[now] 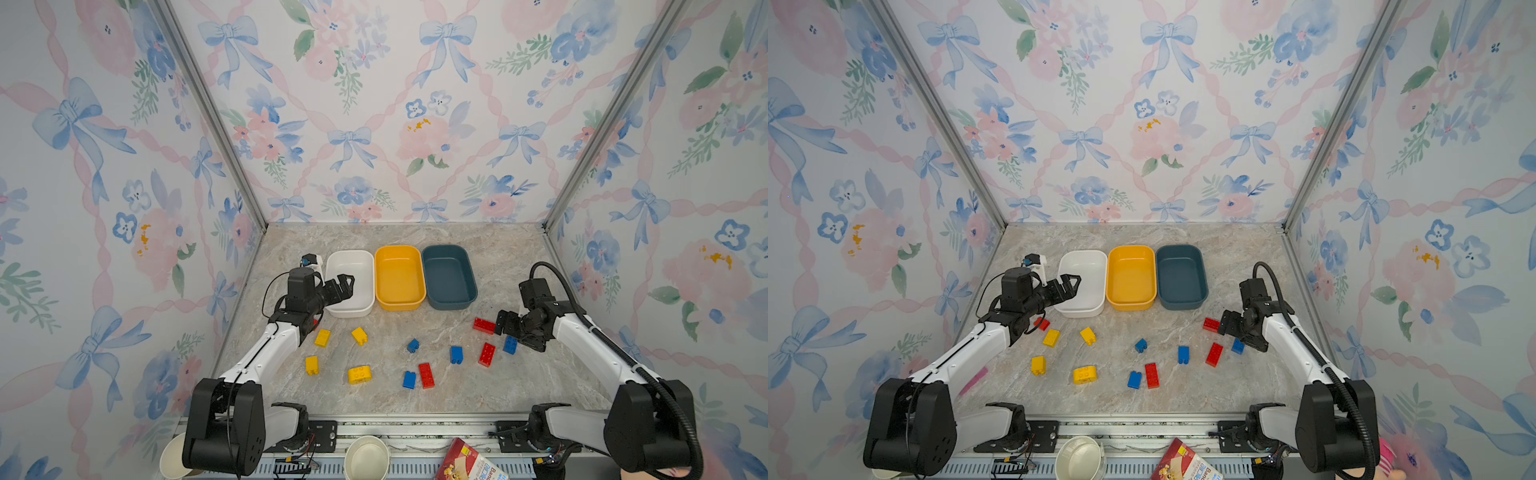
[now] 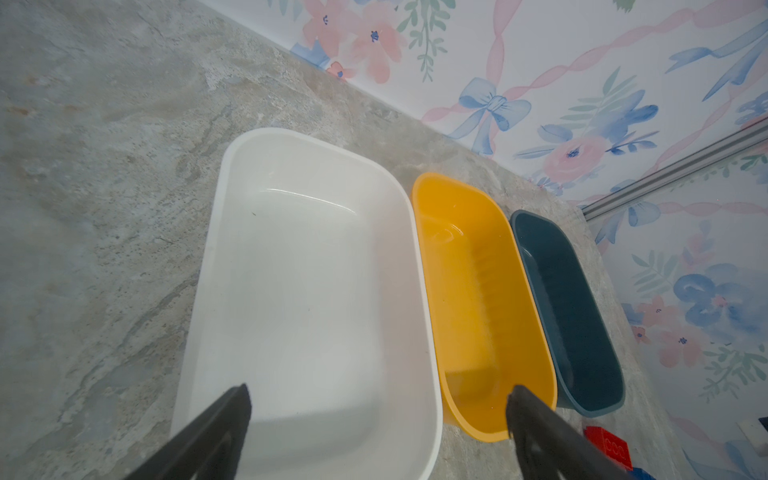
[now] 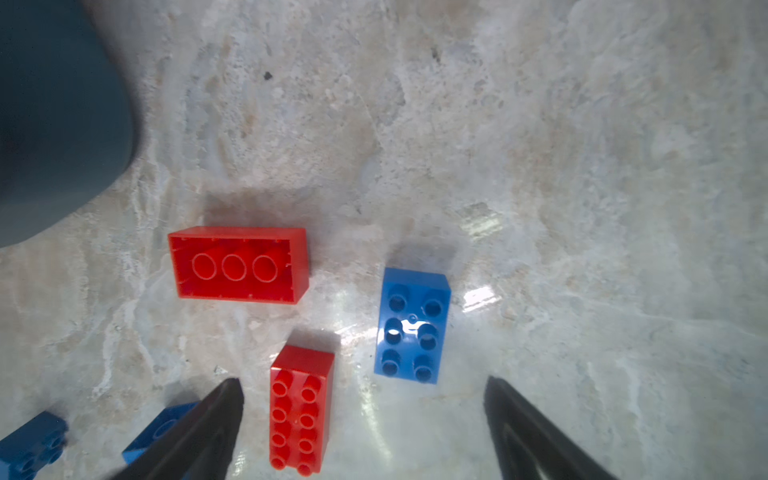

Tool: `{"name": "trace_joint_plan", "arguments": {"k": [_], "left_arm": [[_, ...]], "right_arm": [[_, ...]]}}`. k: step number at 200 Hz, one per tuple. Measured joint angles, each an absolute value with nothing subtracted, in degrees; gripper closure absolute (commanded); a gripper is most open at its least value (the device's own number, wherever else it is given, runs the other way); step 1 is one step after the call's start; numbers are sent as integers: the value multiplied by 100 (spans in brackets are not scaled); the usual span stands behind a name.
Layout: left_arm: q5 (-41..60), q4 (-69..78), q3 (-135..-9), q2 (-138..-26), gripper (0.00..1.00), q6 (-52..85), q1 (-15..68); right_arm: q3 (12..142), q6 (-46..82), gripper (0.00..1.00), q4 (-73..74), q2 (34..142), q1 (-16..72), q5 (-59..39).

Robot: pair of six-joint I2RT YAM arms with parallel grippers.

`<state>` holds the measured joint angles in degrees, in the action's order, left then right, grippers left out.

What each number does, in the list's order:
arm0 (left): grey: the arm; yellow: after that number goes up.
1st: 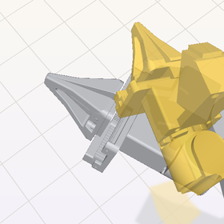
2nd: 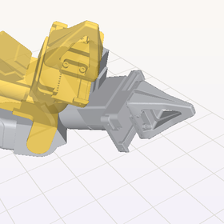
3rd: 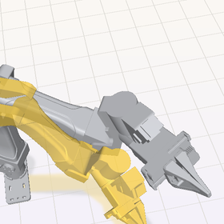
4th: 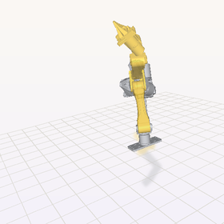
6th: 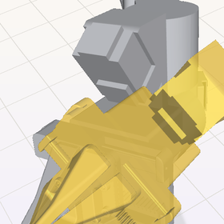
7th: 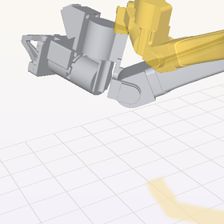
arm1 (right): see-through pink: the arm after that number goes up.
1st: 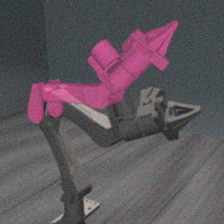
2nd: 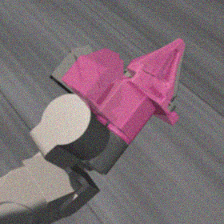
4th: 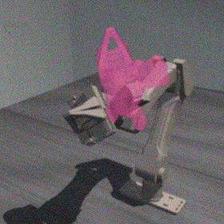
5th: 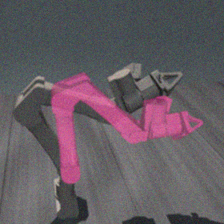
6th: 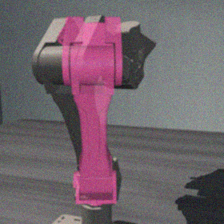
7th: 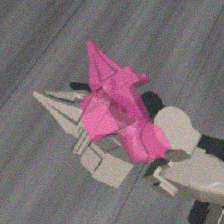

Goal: Sort the legos into containers by color
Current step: 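Withdraw the right gripper from the teal bin toward the red bricks, then lower the right gripper onto the blue brick and grasp it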

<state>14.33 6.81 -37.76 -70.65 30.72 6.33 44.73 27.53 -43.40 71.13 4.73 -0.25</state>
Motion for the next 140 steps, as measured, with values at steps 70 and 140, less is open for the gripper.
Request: {"name": "trace_joint_plan", "arguments": {"k": [70, 140], "left_arm": [[1468, 738, -3739, -7065, 2, 3072, 633], [1468, 766, -3734, -7065, 2, 3072, 633]], "right_arm": [[4156, 3006, 36, -4128, 7293, 336, 333], [4066, 3050, 46, -3669, 7787, 292, 331]]}}
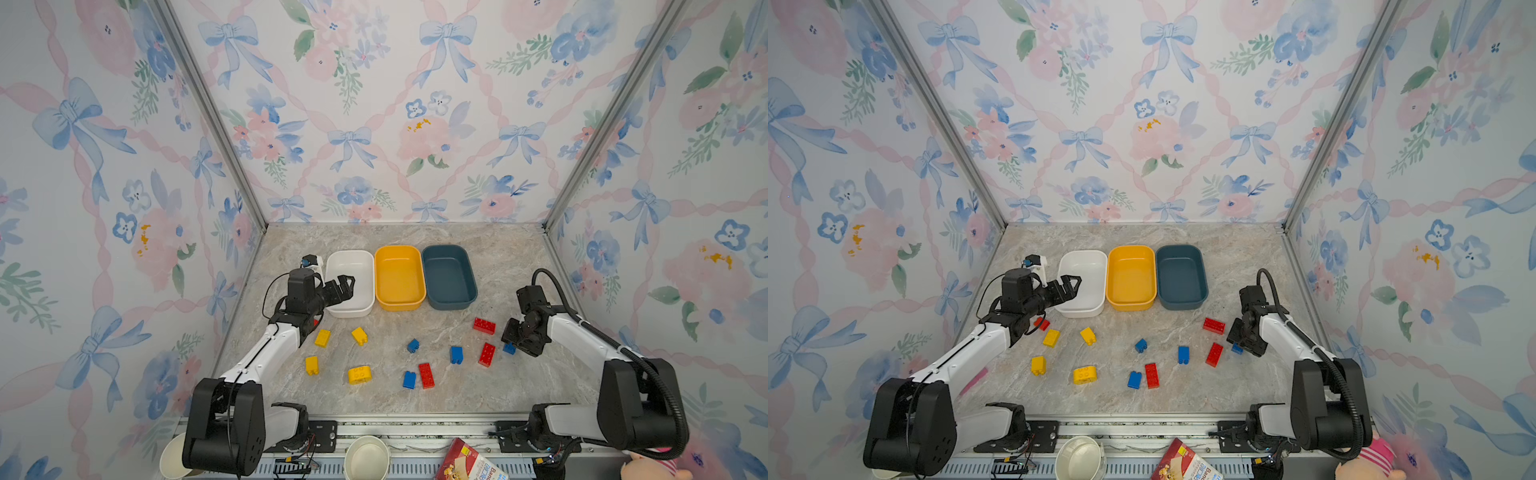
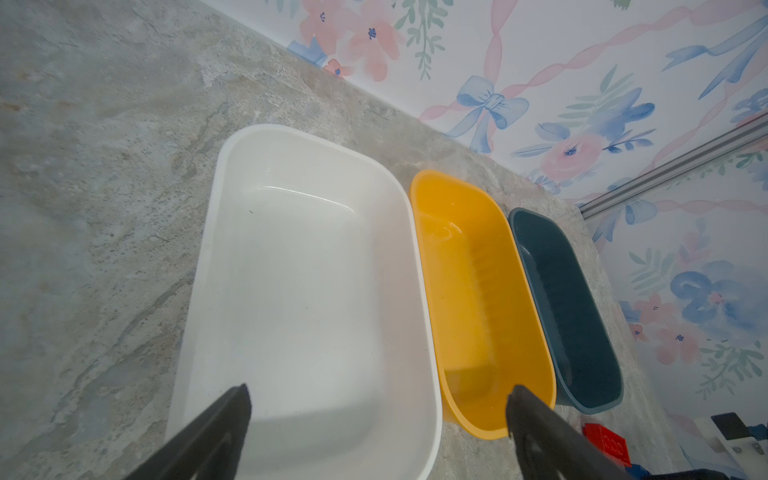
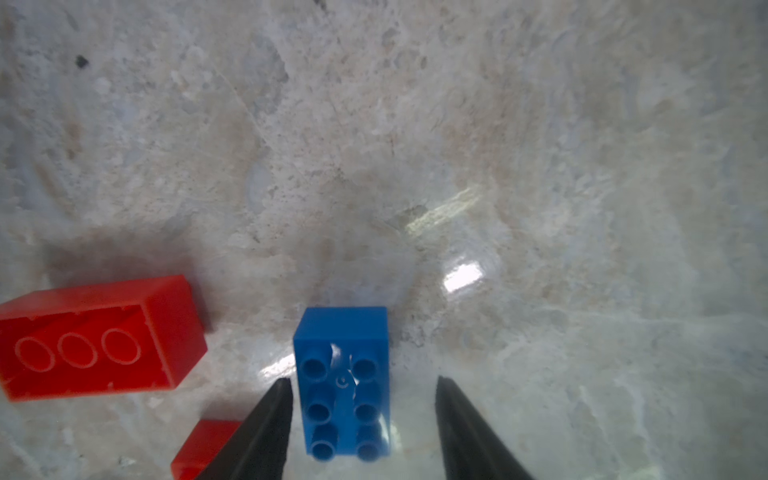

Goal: Sort the legos into containers by color
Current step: 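Lower the right gripper onto the blue brick and grasp it, then carry the blue brick into the teal bin and release it with right gripper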

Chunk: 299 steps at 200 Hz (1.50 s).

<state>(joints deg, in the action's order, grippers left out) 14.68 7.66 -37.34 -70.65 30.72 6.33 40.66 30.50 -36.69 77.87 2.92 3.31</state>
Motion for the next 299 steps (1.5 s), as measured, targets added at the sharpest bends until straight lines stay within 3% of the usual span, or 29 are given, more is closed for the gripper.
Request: {"name": "trace_joint_plan", "arguments": {"k": [117, 160, 201, 235, 299], "left_arm": [[1551, 766, -3715, -6976, 2, 3116, 633], [1555, 764, -3640, -6882, 2, 3144, 633], [1559, 766, -3557, -6751, 2, 3177, 633], [1590, 764, -3446, -6624, 2, 3181, 633], [1481, 508, -3347, -6302, 2, 3179, 633]], "right_arm": [[4058, 3048, 71, -3404, 7811, 274, 261], [4174, 3052, 72, -3684, 7310, 513, 274], [5181, 3022, 72, -3927, 7118, 1275, 464], [6436, 2797, 71, -3942, 7784, 1900, 666], [8158, 2261, 71, -3800, 10033, 2399, 709]]}}
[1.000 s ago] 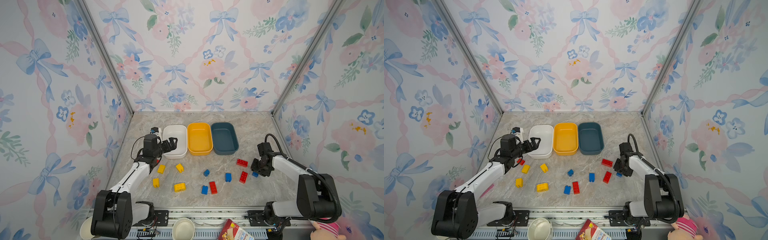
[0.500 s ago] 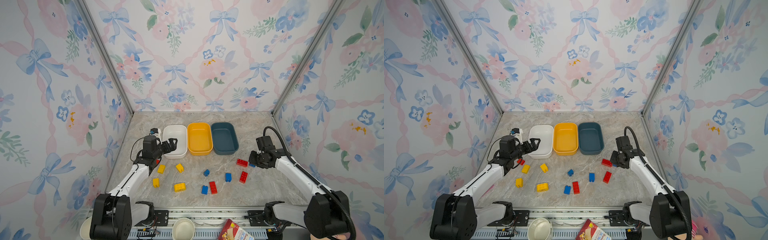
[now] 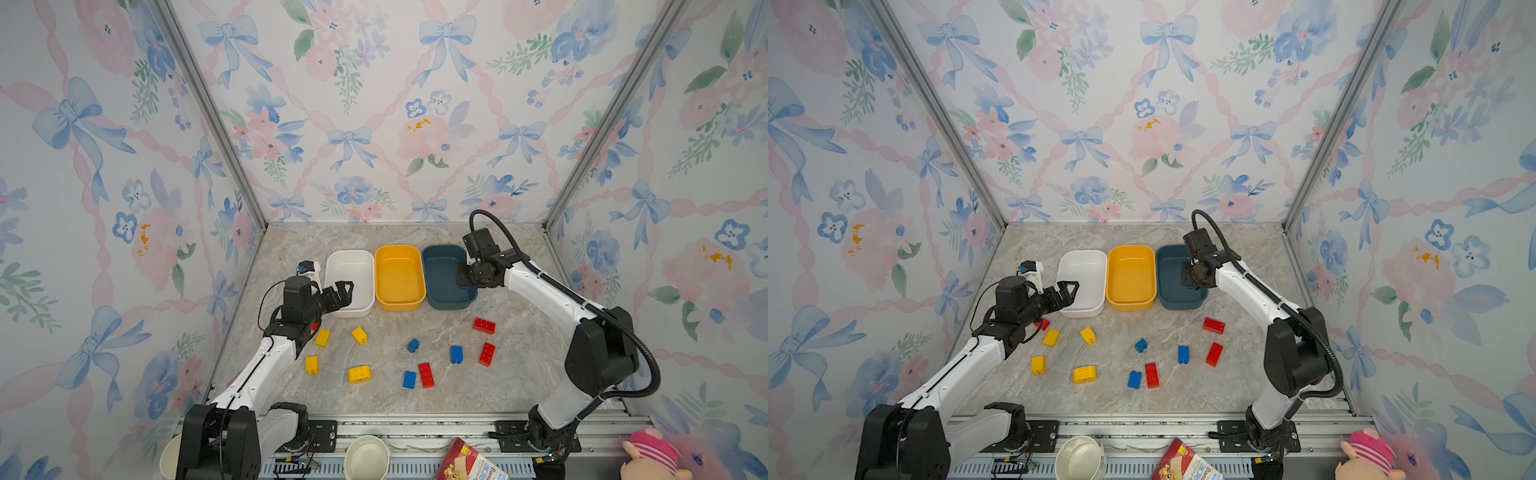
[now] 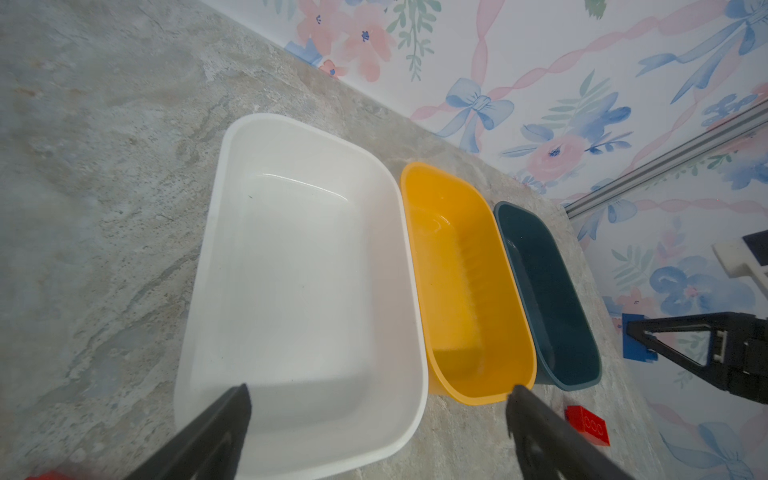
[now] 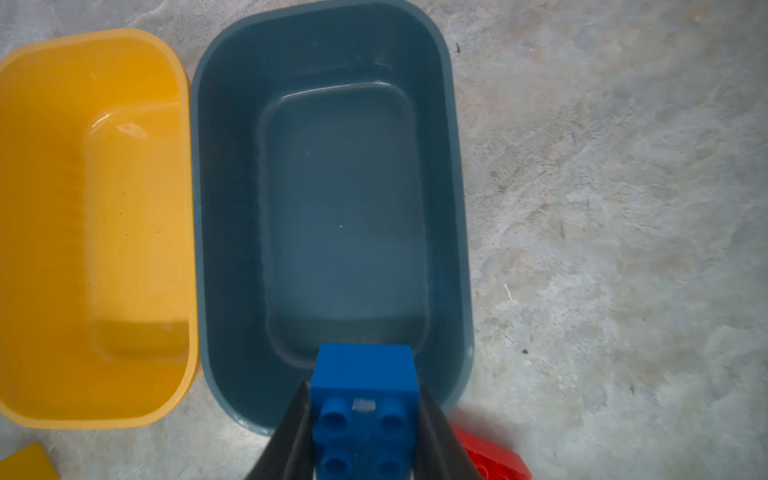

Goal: Sort the legos into containers by color
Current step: 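Carry the blue brick into the teal bin and release it with right gripper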

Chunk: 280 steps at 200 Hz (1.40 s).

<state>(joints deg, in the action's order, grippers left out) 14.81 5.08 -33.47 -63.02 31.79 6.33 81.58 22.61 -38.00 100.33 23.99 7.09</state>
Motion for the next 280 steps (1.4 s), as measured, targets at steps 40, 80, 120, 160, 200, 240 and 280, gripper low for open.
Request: {"name": "trace_joint_plan", "arguments": {"k": [40, 80, 120, 160, 200, 240, 280], "left_arm": [[1339, 242, -3306, -6241, 2, 3181, 633], [1116, -156, -3306, -6241, 2, 3177, 633], [823, -716, -3323, -6241, 5, 3179, 633], [469, -1455, -3437, -6241, 7, 3267, 1081], [119, -2231, -3870, -6241, 17, 3581, 1966], [-132, -2709, -4298, -6519, 27, 3933, 2410], [-272, -2895, -4386, -7227, 33, 4274, 2849]], "right_arm": [[8687, 2091, 69, -3789, 11166, 2423, 589], [8860, 2045, 48, -3793, 11660, 2464, 467], [8934, 2023, 40, -3791, 11664, 2493, 408], [8903, 2034, 34, -3804, 11581, 2493, 379], [8346, 2056, 26, -3830, 10707, 2493, 338], [7533, 2147, 21, -3758, 9605, 2530, 261], [6987, 2250, 18, -3741, 8932, 2561, 207]]}}
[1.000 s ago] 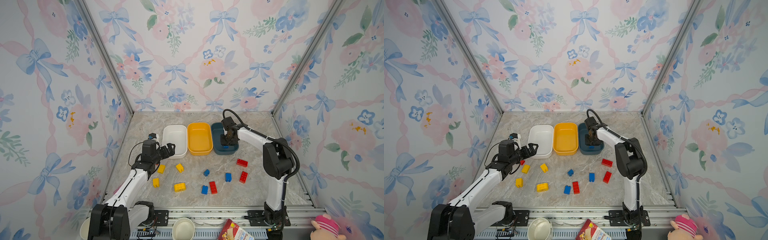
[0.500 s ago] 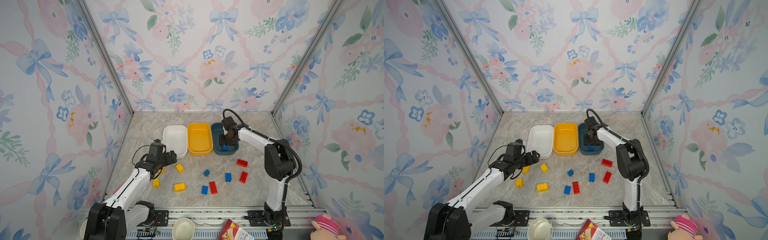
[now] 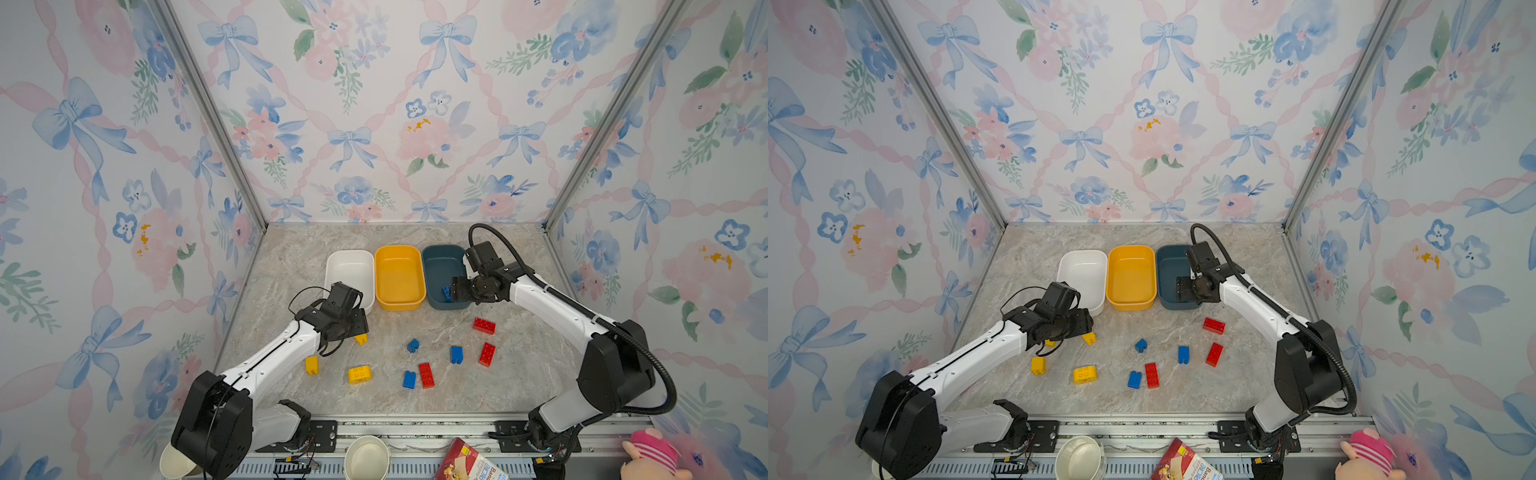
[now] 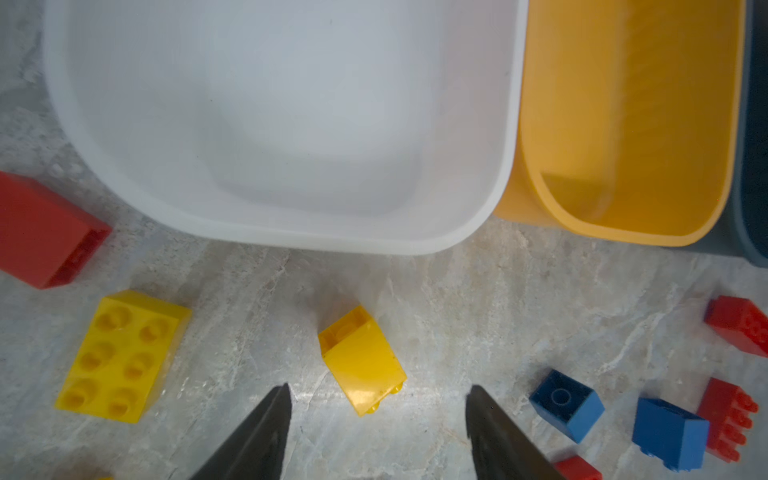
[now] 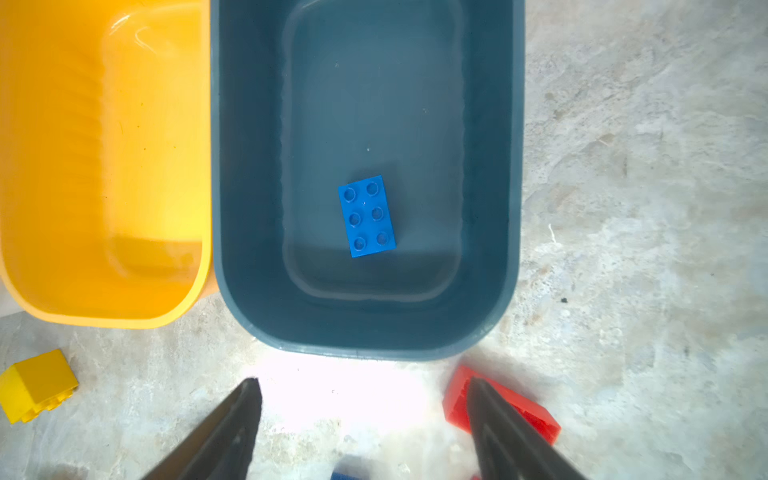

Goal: Sort the legos into containers by color
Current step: 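Carry the blue brick into the teal bin and release it with right gripper, then grasp the small yellow brick with the left gripper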

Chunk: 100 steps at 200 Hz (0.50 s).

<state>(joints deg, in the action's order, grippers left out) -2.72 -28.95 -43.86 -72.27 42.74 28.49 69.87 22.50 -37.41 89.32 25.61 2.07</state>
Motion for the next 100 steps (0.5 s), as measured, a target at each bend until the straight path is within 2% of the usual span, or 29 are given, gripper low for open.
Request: {"name": "trace_joint_plan", "arguments": {"k": [44, 100], "left_arm": [[-539, -3035, -4495, -7688, 33, 4689, 3262], [-788, -3033, -4646, -8077, 31, 5103, 3361]], "right_arm": [[6799, 2272, 15, -3726, 8541, 2561, 213], [6648, 2268, 13, -3710, 8344, 2543, 209]]}}
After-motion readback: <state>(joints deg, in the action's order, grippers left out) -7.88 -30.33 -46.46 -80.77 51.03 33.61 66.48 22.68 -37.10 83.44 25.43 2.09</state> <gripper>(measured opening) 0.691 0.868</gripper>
